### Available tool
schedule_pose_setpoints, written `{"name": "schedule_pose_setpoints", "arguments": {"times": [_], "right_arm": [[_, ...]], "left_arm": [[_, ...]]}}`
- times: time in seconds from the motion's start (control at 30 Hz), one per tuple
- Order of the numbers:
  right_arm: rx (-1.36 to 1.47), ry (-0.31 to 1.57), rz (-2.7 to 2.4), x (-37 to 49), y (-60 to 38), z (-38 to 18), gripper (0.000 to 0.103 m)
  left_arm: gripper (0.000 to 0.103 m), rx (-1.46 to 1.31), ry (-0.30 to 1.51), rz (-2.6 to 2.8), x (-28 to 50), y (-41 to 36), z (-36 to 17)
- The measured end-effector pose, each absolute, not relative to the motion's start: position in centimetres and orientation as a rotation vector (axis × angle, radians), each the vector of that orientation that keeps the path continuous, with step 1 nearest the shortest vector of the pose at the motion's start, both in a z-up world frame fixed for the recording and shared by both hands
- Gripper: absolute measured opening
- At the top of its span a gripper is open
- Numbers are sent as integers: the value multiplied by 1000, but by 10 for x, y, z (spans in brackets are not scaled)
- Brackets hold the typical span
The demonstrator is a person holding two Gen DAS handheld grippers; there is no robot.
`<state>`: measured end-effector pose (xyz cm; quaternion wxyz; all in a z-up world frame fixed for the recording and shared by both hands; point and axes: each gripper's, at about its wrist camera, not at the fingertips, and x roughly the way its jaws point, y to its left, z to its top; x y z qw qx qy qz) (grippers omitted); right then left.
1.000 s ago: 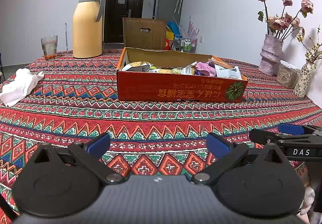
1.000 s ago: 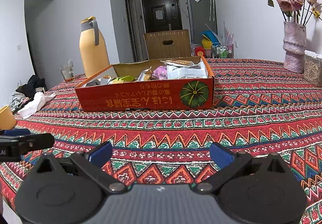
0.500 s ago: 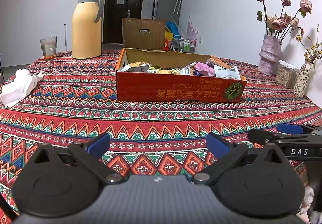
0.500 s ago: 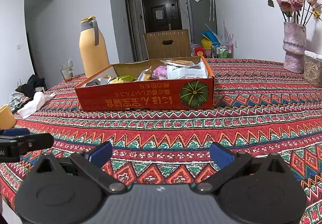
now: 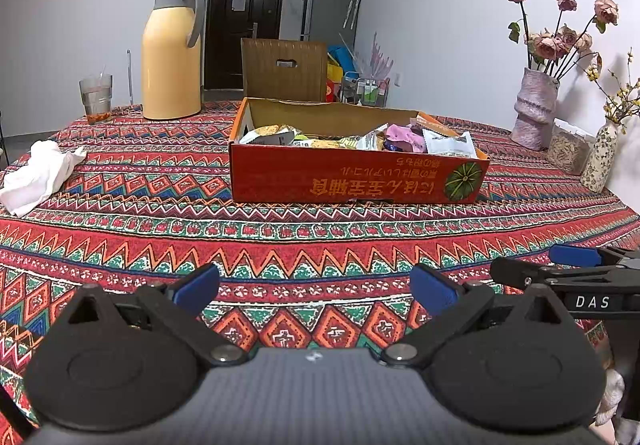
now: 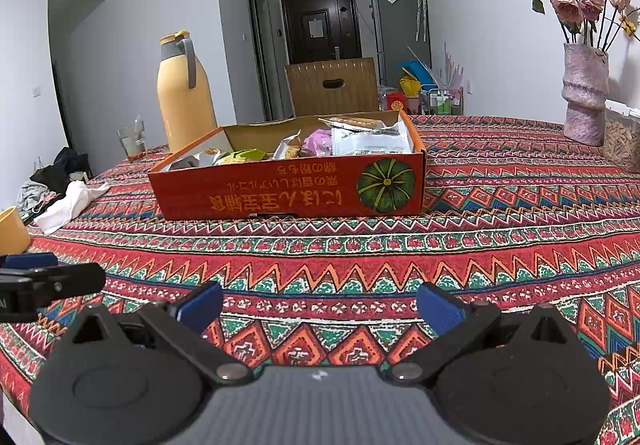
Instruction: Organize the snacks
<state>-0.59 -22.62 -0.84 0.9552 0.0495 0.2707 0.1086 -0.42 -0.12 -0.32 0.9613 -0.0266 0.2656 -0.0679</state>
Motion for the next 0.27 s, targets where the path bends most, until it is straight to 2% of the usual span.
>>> {"name": "schedule_pose_setpoints", "arguments": {"times": [0.27], "right_arm": [[99, 552, 221, -7, -229, -10, 103]], "left_arm": [[103, -62, 545, -150, -1, 0, -3]]}}
